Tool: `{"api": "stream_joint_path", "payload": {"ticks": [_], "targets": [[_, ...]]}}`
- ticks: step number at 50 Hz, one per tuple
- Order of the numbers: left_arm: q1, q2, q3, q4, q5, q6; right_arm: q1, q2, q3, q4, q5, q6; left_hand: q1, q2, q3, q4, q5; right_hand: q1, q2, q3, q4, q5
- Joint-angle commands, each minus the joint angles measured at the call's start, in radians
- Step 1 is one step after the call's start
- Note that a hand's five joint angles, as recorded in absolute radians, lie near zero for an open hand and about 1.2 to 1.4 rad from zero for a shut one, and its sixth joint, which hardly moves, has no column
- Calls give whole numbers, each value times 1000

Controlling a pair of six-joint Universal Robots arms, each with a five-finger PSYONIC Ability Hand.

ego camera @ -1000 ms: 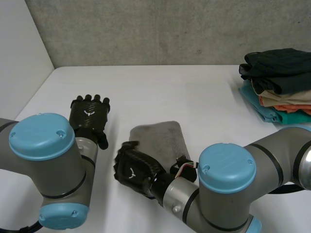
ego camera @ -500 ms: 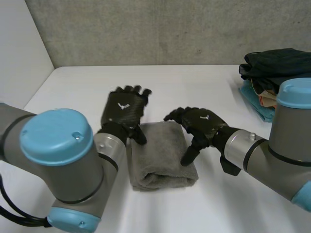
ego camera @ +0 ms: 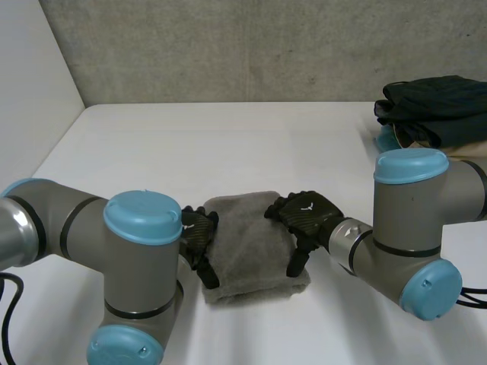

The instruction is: Fold the laundry.

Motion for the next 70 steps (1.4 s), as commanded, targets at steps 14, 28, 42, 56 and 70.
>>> {"api": "stream_joint_path", "payload": {"ticks": [14, 28, 42, 56, 70], "targets": [[62, 242, -96, 7, 7, -16, 102, -294, 296, -113, 43, 70, 13, 2, -8, 0, -19, -8, -45, -37, -59, -69], [77, 234, -148, 23, 7, -20, 132, -198, 349, -298, 43, 63, 7, -4, -13, -6, -25, 225, 188, 196, 173, 164], [89, 228, -159, 27, 7, -32, 132, -110, 325, -363, 44, 50, 4, -7, -16, -8, -28, 296, 259, 266, 244, 235], [92, 227, -160, 29, 7, -32, 132, -95, 327, -399, 49, 6, 4, -7, -16, -8, -28, 727, 689, 697, 675, 666], [92, 227, -166, 43, 9, -32, 124, -95, 310, -452, 112, -235, 4, -7, -16, -8, -28, 1214, 1177, 1184, 1162, 1153]]}}
